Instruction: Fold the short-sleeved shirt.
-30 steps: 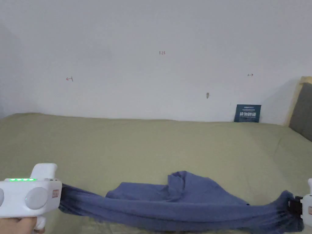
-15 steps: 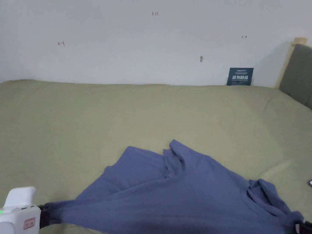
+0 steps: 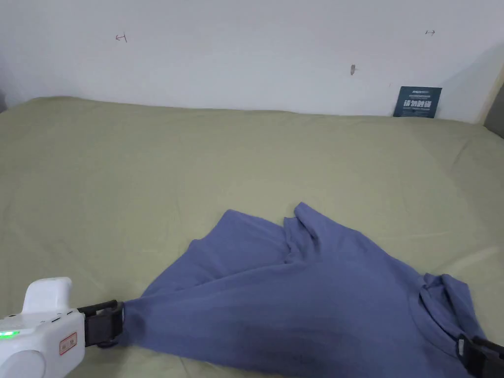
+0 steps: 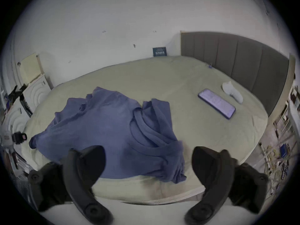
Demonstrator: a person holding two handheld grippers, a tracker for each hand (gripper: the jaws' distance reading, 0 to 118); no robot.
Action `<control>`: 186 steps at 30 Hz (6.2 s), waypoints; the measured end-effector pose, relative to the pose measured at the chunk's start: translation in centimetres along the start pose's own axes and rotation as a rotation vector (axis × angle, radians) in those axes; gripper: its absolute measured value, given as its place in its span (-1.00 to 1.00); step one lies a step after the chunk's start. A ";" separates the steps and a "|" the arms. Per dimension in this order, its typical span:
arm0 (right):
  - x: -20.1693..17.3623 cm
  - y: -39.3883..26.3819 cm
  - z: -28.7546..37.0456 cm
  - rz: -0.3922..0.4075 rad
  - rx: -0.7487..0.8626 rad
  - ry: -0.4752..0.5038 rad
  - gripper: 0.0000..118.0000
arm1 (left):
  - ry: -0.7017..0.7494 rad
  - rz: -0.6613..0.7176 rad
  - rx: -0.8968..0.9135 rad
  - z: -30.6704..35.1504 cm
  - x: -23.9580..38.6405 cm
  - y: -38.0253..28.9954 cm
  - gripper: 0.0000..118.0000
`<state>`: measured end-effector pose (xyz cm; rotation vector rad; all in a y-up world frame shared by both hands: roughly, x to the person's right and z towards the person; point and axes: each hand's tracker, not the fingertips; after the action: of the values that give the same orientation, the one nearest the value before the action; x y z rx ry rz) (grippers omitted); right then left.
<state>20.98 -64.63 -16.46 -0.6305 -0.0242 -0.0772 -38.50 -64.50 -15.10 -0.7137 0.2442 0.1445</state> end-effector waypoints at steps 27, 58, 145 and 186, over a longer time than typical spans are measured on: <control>-11.4 -2.4 2.4 0.078 0.002 0.129 -1.00 | -0.077 -0.073 -0.220 -7.8 -2.1 1.0 0.92; -9.9 14.6 -27.0 0.150 -0.182 0.093 -1.00 | -0.210 -0.042 -0.263 -8.4 0.4 -0.3 -0.92; -9.5 57.9 -8.9 0.157 0.476 0.002 -1.00 | 0.050 -0.110 0.357 -4.0 15.9 50.3 -0.93; -1.6 1.7 1.5 0.059 -0.066 0.142 -1.00 | -0.052 -0.102 -0.114 -3.5 0.8 0.7 -0.92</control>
<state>19.56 -62.32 -16.31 -0.6902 0.1348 -0.0663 -38.44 -66.23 -18.36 -0.8326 0.1502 0.0803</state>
